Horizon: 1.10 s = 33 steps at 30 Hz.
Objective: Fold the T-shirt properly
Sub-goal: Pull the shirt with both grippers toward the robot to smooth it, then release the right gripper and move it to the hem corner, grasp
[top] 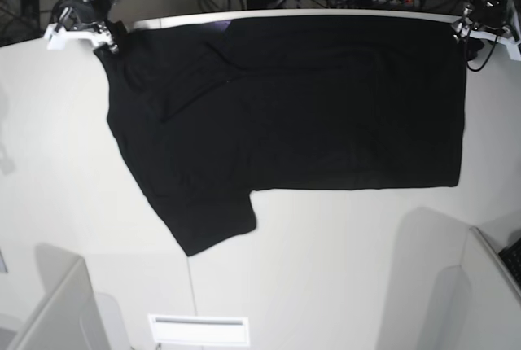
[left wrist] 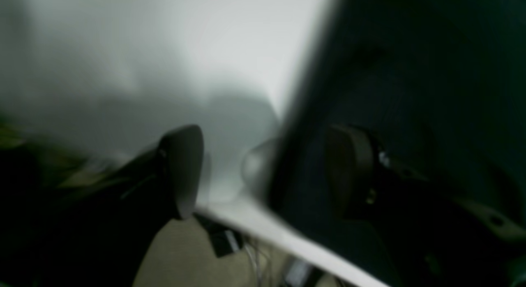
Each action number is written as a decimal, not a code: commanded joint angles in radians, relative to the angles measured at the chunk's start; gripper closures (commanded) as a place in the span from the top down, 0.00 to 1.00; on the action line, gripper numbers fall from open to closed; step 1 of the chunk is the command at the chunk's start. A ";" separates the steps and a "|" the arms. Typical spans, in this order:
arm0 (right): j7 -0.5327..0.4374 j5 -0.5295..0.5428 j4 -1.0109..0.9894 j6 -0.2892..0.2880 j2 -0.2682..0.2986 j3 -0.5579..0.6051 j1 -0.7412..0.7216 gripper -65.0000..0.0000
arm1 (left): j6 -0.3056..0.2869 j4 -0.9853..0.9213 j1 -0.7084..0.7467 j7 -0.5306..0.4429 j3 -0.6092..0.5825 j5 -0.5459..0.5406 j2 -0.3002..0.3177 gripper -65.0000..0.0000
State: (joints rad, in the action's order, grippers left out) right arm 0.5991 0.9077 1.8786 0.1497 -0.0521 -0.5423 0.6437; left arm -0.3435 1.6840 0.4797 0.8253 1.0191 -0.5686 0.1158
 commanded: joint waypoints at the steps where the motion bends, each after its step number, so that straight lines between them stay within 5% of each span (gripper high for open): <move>1: -0.011 0.009 0.019 -0.003 0.004 -0.017 0.006 0.44 | -0.006 0.017 0.004 -0.016 0.028 -0.006 0.018 0.69; 7: -0.012 0.008 0.023 -0.003 0.014 -0.080 -0.026 0.44 | -0.006 0.034 -0.019 -0.016 0.108 -0.006 0.025 0.69; 13: 0.023 0.008 0.019 -0.005 0.100 -0.035 -0.134 0.44 | -0.006 0.097 -0.060 -0.016 0.096 -0.001 0.041 0.68; 15: 0.043 0.008 0.019 -0.005 0.107 -0.026 -0.175 0.44 | -0.006 0.100 -0.082 -0.016 0.071 0.000 0.043 0.61; 22: 0.143 0.006 -0.035 -0.006 0.113 -0.025 -0.342 0.44 | -0.006 0.103 -0.140 -0.016 -0.003 0.000 0.045 0.00; 33: 0.141 -0.088 -0.187 -0.032 0.186 0.172 -0.585 0.44 | -0.006 0.101 -0.174 -0.021 -0.122 0.002 0.060 0.00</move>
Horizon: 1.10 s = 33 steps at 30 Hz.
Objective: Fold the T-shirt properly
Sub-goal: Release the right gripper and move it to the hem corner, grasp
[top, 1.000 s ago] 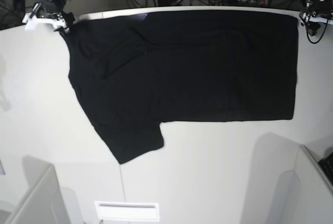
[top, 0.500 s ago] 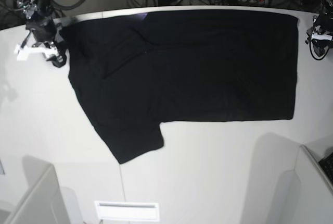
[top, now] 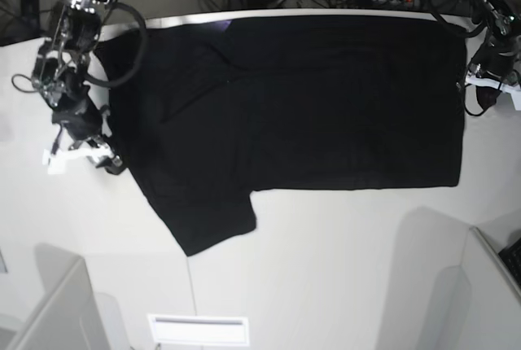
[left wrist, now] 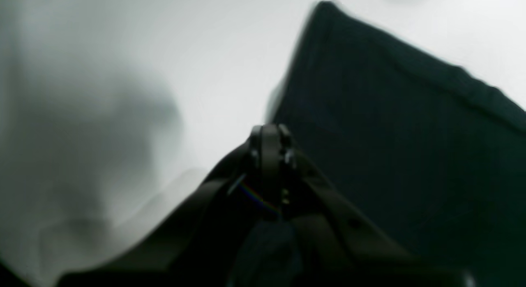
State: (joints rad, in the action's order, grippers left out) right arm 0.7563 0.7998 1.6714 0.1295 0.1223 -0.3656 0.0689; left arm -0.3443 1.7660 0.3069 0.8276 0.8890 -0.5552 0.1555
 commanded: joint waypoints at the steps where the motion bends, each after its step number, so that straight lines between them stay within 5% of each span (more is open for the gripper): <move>1: -0.016 -0.006 -0.004 -0.044 0.012 0.009 -0.048 0.44 | -0.005 0.018 -0.001 -0.023 -0.004 -0.012 0.034 0.00; 8: -0.014 -0.225 -0.253 -0.169 0.010 0.096 -0.314 0.45 | 0.000 0.013 -0.001 -0.024 -0.021 -0.012 0.072 0.00; 14: -0.016 -0.293 -0.521 -0.233 0.010 0.158 -0.502 0.45 | 0.000 0.013 0.001 -0.024 -0.021 -0.012 0.075 0.00; 18: -0.025 -0.296 -0.707 -0.276 0.010 0.159 -0.601 0.55 | 0.000 0.012 0.001 -0.024 -0.021 -0.012 0.075 0.00; 22: -0.120 -0.297 -0.893 -0.334 0.029 0.205 -0.676 0.58 | 0.000 0.012 0.001 -0.024 -0.021 -0.012 0.075 0.00; 29: -0.337 -0.294 -1.157 -0.339 0.063 0.451 -0.772 0.58 | 0.000 0.012 0.001 -0.024 -0.021 -0.012 0.075 0.00; 33: -0.373 -0.294 -1.183 -0.340 0.063 0.517 -0.775 0.57 | 0.000 0.012 0.001 -0.024 -0.021 -0.012 0.075 0.00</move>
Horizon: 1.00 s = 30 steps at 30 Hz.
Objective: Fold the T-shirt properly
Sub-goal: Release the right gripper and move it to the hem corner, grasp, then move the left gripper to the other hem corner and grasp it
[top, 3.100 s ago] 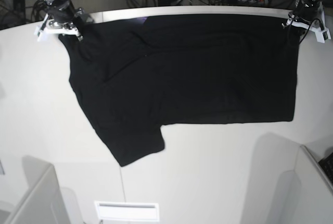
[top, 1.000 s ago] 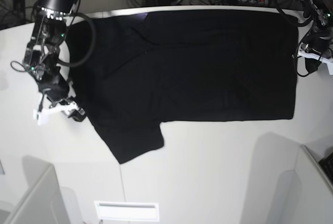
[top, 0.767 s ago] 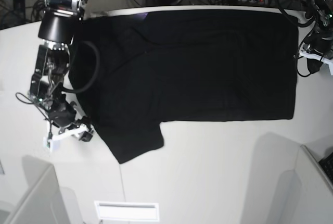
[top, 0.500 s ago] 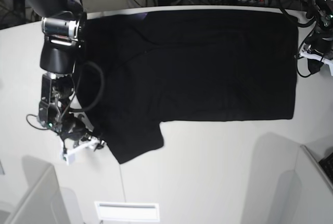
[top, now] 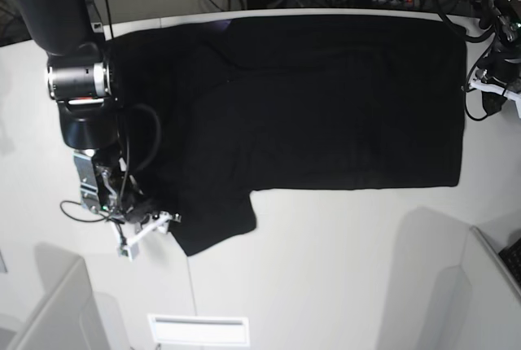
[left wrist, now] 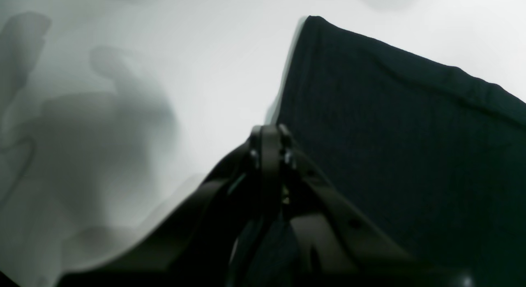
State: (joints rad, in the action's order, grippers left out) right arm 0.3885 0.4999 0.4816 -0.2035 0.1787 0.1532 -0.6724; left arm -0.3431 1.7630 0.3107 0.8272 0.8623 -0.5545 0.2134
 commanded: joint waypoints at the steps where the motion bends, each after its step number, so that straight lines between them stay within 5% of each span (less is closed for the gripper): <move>1: -0.006 0.006 0.007 -0.007 0.006 0.012 -0.033 0.57 | -0.001 0.015 -0.003 -0.024 0.005 -0.012 0.017 0.00; 11: -0.007 0.006 0.013 -0.007 0.000 0.070 -0.019 0.56 | -0.001 0.013 -0.003 -0.024 0.005 -0.012 0.017 0.00; 18: -0.010 0.006 0.013 -0.009 0.000 0.072 -0.004 0.24 | -0.001 -0.005 -0.003 -0.024 0.005 -0.012 0.017 0.00; 25: -0.012 0.006 0.013 -0.009 0.000 0.072 -0.004 0.17 | 0.000 -0.064 -0.031 -0.024 0.005 -0.012 0.019 0.00; 30: -0.012 0.006 0.013 -0.007 0.000 0.064 -0.004 0.00 | 0.000 -0.108 -0.064 -0.022 -0.018 -0.012 0.056 0.00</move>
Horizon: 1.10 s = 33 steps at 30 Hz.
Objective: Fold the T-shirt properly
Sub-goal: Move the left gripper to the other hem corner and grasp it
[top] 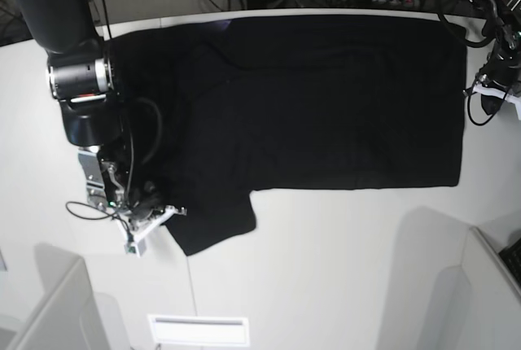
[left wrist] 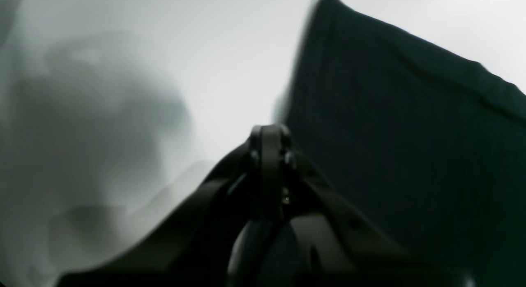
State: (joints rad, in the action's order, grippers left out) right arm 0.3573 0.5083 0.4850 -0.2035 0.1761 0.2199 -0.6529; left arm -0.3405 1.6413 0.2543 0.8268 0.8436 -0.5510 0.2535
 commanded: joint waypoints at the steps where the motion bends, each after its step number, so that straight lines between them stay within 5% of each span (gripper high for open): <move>1: 0.019 -0.003 0.010 -0.004 0.003 -0.003 -0.023 0.00 | -0.002 0.009 -0.019 -0.019 0.001 -0.016 0.025 0.00; 2: 0.019 -0.003 0.010 -0.003 0.003 -0.003 -0.023 0.00 | -0.002 0.004 -0.029 -0.019 -0.005 -0.016 0.037 0.00; 9: 0.021 -0.003 0.010 -0.001 0.003 -0.003 -0.025 0.00 | -0.002 -0.088 -0.145 -0.016 -0.024 -0.014 0.094 0.72; 13: 0.021 -0.003 0.010 -0.001 0.003 -0.003 -0.025 0.00 | -0.002 -0.207 -0.234 -0.024 -0.149 0.032 0.146 0.93; 20: 0.023 -0.003 0.010 -0.001 0.003 -0.003 -0.026 0.00 | -0.007 -0.393 -0.441 -0.025 -0.215 0.286 0.137 0.95; 25: 0.021 -0.003 0.010 -0.001 0.003 -0.003 -0.026 0.00 | -0.007 -0.566 -0.574 -0.030 -0.228 0.319 0.142 0.95; 33: 0.021 -0.003 0.010 -0.001 0.003 -0.003 -0.028 0.00 | -0.004 -0.783 -0.659 -0.176 -0.401 0.326 0.146 0.95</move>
State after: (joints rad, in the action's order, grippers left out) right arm 0.3645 0.5140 0.4870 -0.2035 0.1730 0.2199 -0.6540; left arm -0.3443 0.8452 -0.3798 0.6437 0.4416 -0.2153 0.3794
